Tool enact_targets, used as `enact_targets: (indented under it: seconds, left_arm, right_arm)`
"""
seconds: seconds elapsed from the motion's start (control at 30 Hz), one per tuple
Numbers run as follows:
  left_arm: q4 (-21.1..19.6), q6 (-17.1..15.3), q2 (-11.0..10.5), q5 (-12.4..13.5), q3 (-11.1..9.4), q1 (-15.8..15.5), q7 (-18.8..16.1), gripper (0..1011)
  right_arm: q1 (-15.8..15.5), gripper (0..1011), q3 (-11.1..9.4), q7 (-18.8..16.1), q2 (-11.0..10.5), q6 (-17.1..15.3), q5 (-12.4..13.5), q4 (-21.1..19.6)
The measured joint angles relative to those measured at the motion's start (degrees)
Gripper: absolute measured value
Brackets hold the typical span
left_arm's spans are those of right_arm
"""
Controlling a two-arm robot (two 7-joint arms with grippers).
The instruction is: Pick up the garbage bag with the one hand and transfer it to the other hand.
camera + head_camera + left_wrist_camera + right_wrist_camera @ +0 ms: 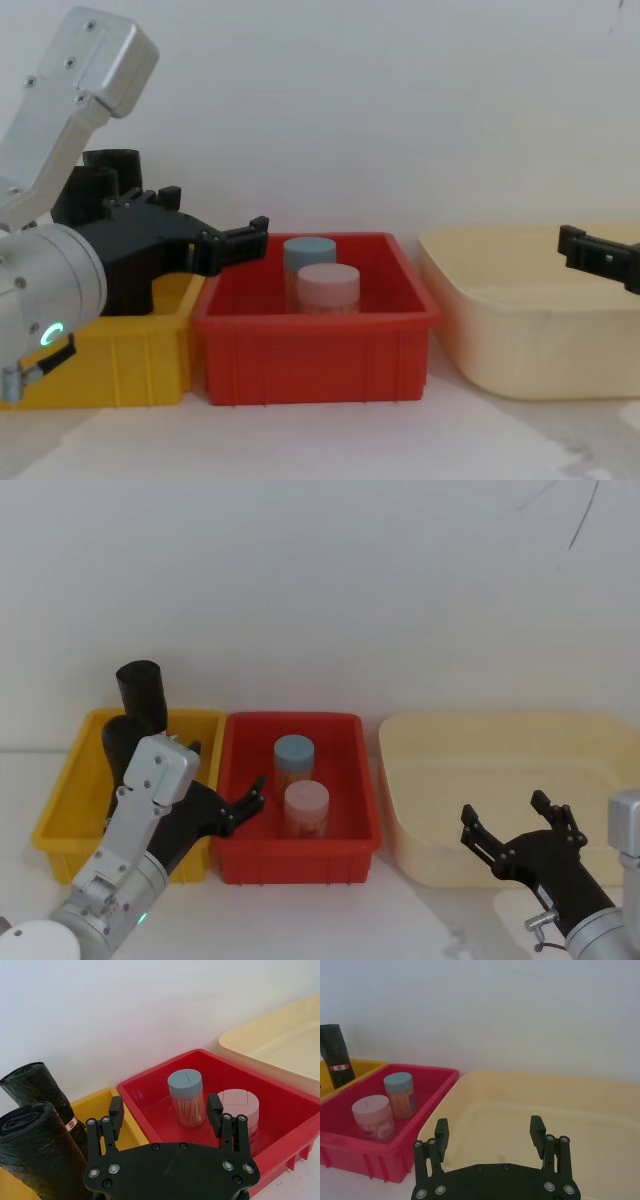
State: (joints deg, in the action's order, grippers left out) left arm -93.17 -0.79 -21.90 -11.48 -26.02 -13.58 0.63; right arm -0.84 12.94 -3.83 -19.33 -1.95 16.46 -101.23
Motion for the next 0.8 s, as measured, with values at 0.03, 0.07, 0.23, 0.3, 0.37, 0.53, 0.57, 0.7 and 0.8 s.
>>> enact_targets:
  seconds: [0.03, 0.07, 0.23, 0.3, 0.37, 0.53, 0.57, 0.7, 0.8]
  left_arm:
    - [0.0, 0.0, 0.0, 0.0, 0.0, 0.0, 0.0, 1000]
    - [0.0, 0.0, 0.0, 0.0, 0.0, 0.0, 0.0, 1000]
    - [0.0, 0.0, 0.0, 0.0, 0.0, 0.0, 0.0, 1000]
    - [0.0, 0.0, 0.0, 0.0, 0.0, 0.0, 0.0, 1000]
    - [0.0, 0.0, 0.0, 0.0, 0.0, 0.0, 0.0, 1000]
    - [0.0, 0.0, 0.0, 0.0, 0.0, 0.0, 0.0, 1000]
    - [0.0, 0.0, 0.0, 0.0, 0.0, 0.0, 0.0, 1000]
    - [0.0, 0.0, 0.0, 0.0, 0.0, 0.0, 0.0, 1000]
    - [0.0, 0.0, 0.0, 0.0, 0.0, 0.0, 0.0, 1000]
  right_arm:
    - [0.0, 999, 0.0, 0.0, 0.0, 0.0, 0.0, 0.0]
    - [0.0, 999, 0.0, 0.0, 0.0, 0.0, 0.0, 0.0]
    - [0.0, 999, 0.0, 0.0, 0.0, 0.0, 0.0, 0.0]
    - [0.0, 999, 0.0, 0.0, 0.0, 0.0, 0.0, 0.0]
    - [0.0, 999, 0.0, 0.0, 0.0, 0.0, 0.0, 0.0]
    - [0.0, 999, 0.0, 0.0, 0.0, 0.0, 0.0, 0.0]
    - [0.0, 999, 0.0, 0.0, 0.0, 0.0, 0.0, 0.0]
    - [0.0, 999, 0.0, 0.0, 0.0, 0.0, 0.0, 0.0]
    - [0.0, 999, 0.0, 0.0, 0.0, 0.0, 0.0, 0.0]
